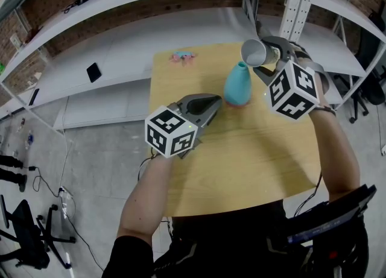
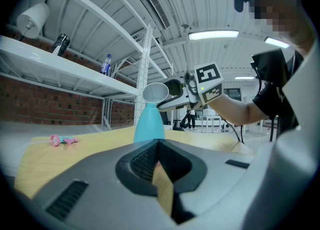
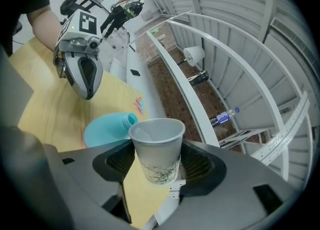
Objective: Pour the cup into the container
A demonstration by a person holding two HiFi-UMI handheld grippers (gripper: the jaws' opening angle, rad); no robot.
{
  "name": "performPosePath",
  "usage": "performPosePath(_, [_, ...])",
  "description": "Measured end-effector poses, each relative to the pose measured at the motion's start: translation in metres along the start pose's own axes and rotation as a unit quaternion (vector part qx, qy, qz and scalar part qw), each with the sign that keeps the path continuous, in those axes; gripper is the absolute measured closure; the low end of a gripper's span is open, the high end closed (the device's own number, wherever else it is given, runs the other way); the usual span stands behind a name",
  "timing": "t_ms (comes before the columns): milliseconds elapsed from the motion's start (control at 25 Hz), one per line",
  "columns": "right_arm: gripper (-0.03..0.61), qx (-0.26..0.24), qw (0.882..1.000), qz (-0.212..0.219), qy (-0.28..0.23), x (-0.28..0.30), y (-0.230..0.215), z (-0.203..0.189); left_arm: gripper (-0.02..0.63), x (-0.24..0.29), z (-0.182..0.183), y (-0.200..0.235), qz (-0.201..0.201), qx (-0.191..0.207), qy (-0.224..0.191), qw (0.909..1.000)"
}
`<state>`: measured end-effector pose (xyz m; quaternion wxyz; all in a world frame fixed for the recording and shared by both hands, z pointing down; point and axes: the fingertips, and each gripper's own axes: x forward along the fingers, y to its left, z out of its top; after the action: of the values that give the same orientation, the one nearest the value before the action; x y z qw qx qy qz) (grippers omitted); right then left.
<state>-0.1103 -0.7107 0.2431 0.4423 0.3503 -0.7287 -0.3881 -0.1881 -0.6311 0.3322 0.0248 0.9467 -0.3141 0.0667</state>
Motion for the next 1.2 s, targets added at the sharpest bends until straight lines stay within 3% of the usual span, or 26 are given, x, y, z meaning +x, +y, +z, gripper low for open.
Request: performPosePath(1200, [0.287,-0.056,0.998,-0.016,0.011,-0.0037,-0.0023,0.0070,0.614,-0.0005,-0.0003,-0.0038,-0.007,0.001,0.001,1.0000])
